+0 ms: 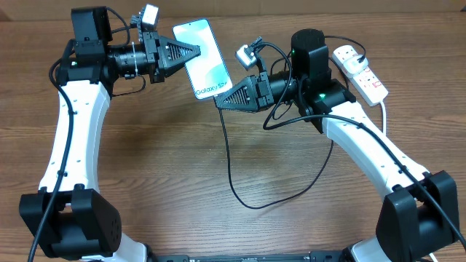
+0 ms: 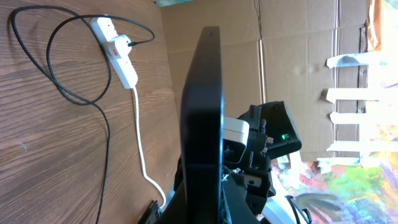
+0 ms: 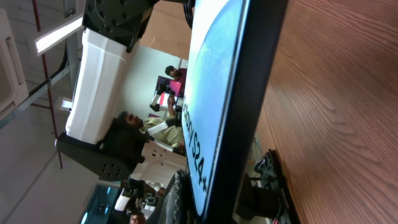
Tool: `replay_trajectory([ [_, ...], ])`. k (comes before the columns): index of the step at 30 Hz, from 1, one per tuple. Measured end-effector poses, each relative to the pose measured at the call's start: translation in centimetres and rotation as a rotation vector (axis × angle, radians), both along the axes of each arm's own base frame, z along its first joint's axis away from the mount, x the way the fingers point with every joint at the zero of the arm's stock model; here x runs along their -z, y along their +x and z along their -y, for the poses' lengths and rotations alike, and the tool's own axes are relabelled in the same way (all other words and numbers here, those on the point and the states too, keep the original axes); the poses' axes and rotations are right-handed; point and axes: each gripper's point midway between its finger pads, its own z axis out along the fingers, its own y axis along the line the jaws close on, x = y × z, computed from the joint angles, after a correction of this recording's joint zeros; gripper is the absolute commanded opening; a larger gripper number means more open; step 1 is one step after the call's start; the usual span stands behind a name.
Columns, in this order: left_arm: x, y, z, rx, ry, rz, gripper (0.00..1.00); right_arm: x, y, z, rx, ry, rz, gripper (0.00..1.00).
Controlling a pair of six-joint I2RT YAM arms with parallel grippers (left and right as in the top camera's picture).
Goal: Plug charger to phone and switch on socket
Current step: 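Tilt the phone with the left gripper while the right holds the plug, then open the right gripper, release the plug and pull it away right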
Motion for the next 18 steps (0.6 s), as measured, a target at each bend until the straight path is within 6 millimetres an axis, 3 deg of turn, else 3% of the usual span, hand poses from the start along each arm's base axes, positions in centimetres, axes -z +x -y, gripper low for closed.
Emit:
replay_trajectory([
  [15, 0.00, 0.01, 0.00, 0.000, 0.000, 0.000, 0.04, 0.07, 0.22, -0.05, 0.013, -0.004, 0.002, 0.04],
  [18, 0.00, 0.00, 0.00, 0.000, 0.000, 0.000, 0.04, 0.08, 0.24, -0.05, 0.014, -0.005, 0.001, 0.13],
])
